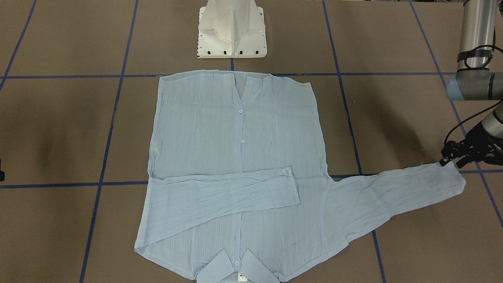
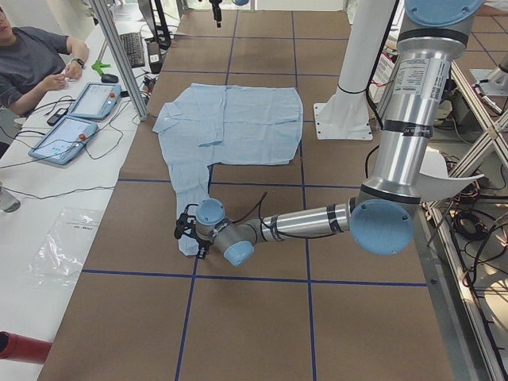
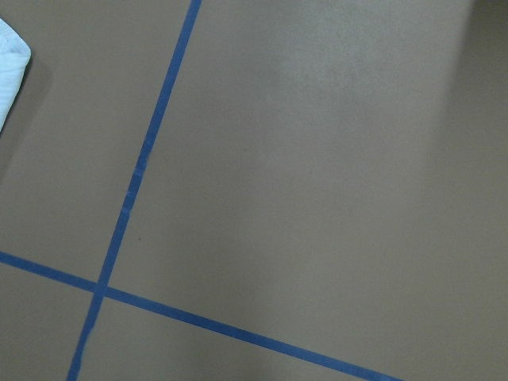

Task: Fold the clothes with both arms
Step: 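Grasp the cuff of the sleeve nearest the left gripper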

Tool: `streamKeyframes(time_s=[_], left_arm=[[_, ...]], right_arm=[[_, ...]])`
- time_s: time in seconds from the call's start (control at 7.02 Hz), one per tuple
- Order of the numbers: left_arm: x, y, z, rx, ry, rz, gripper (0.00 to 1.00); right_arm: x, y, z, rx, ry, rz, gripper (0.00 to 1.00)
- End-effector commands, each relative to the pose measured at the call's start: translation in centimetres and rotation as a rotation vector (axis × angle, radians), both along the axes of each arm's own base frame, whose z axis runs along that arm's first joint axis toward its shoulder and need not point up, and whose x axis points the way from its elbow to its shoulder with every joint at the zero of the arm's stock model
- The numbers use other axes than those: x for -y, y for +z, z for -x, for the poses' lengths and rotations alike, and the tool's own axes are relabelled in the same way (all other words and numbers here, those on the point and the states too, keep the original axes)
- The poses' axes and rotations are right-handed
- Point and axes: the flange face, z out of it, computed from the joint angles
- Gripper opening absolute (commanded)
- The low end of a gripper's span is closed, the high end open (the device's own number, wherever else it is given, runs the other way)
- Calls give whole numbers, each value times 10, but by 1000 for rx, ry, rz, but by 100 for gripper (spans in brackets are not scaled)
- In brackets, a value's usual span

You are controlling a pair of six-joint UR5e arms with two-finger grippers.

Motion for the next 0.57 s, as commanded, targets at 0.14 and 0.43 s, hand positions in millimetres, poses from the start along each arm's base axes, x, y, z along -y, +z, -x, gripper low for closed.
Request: streamKeyframes(time_s=[0.14,0.43], left_arm=[[-2,-1,0,-5,6,0,0],[-2,-9,0,-13,7,-16,0]], right_arm=[[0,-3,0,3,0,-3,100],[0,-4,0,3,3,-2,100]])
